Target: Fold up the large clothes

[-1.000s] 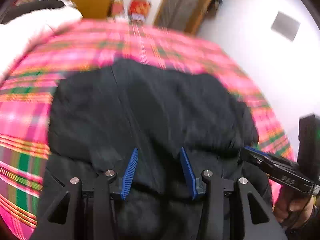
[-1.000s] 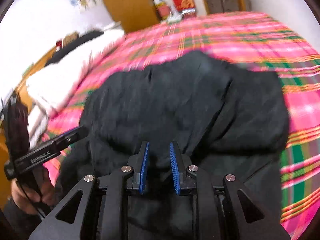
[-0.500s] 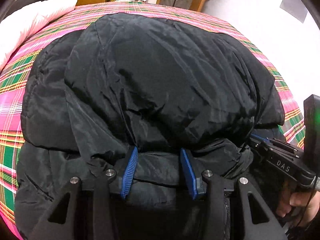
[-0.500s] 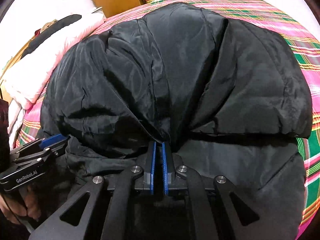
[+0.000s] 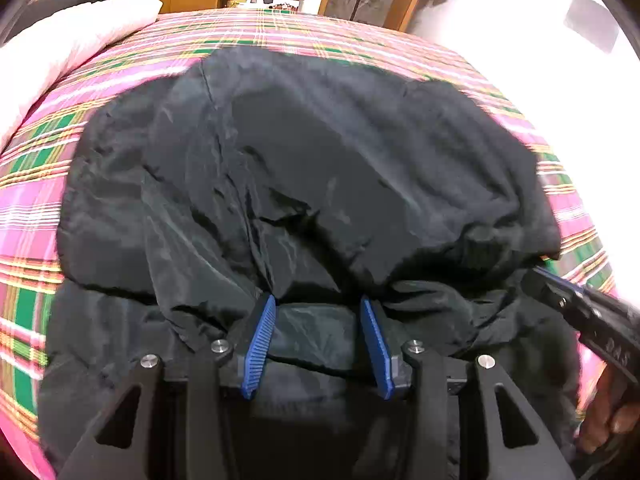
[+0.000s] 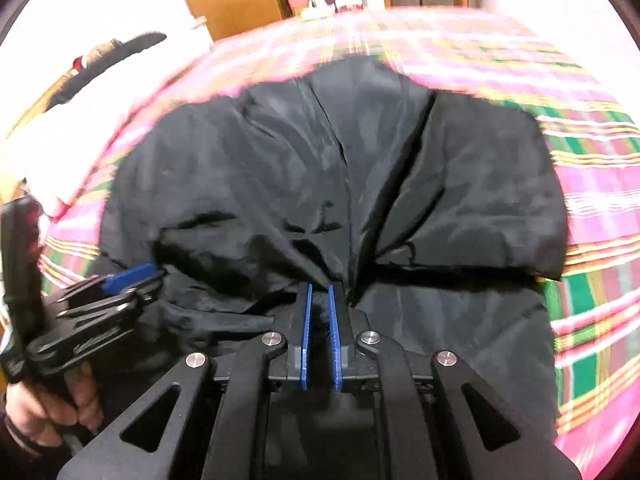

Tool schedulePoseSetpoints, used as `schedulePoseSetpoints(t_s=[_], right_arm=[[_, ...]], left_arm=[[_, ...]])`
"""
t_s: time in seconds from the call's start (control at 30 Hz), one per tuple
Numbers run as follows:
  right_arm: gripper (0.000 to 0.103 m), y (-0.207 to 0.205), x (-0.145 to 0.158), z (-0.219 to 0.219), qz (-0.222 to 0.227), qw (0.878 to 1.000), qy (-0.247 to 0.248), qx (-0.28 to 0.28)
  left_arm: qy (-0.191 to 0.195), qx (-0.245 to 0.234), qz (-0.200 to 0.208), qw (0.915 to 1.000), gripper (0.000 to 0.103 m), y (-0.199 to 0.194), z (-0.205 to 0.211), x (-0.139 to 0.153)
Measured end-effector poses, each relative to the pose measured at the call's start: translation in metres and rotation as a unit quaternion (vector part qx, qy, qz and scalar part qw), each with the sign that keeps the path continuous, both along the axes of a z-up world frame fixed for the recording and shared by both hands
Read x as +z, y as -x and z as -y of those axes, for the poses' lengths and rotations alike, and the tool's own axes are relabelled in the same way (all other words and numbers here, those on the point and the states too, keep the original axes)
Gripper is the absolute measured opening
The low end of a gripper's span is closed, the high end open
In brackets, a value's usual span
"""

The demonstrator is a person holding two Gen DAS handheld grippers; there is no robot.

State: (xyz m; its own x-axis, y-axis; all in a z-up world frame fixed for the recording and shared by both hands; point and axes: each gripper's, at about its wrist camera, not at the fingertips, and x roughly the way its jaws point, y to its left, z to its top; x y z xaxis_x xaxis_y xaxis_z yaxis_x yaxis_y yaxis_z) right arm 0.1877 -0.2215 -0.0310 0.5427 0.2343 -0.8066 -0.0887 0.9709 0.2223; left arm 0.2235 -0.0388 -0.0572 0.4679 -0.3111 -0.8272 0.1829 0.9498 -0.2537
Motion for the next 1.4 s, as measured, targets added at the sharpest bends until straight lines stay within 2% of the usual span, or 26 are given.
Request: schedulePoseSetpoints(t_s=[0.07,0.17,0.3,0.5,0.63,0.73,0.87,0.9,1.1,1.4], right_arm=[[0.008,0.009,0.004,-0.006,0.008,1.0,-0.007,0.006],[0.008,0.005,-0.008,-0.014,-0.006,1.0,-0.009,0.015],[0.008,-0.016,-0.052,-0.019,-0.062,0.998,0.004,0.012],[0.008,-0.025,-0.062,-0.011,-0.055,0.998,-0.017,0.012],[0.01,-0.018,-0.053,-0.006,-0.056,0.998,-0.018,0.012],[0.018,-0.005,-0.038,-0.002,-0.042,0.999,-0.002,0.017],[0.036,0.025,-0.013,0.004,-0.015,1.0,0.012,0.024],[0.038,0.03,-0.008,0.008,-0.01,1.0,0.012,0.025],[0.038,0.082,0.014,0.028,0.015,0.999,0.02,0.023],[0.039,0.14,0.012,0.064,0.002,1.0,0.01,-0.008]], left_arm=[[0.019,-0.005,0.022,0.9996,0.044,0.012,-0.004,0.018],[0.026,-0.015,0.042,0.9987,0.045,0.023,-0.004,0.026],[-0.012,-0.019,-0.01,0.9997,0.045,0.014,0.006,-0.015],[-0.024,-0.016,0.004,0.9996,0.045,0.014,0.021,-0.017],[-0.022,-0.011,0.011,0.9996,0.045,0.018,0.018,-0.018],[-0.021,-0.009,0.022,0.9995,0.045,0.03,0.013,-0.008],[-0.012,-0.005,0.042,0.9991,0.044,0.056,0.005,0.011],[-0.013,-0.004,0.048,0.9987,0.044,0.065,0.003,0.016],[-0.023,0.006,0.066,0.9976,0.044,0.12,-0.009,0.036],[-0.034,0.028,0.077,0.996,0.044,0.176,-0.032,0.057]])
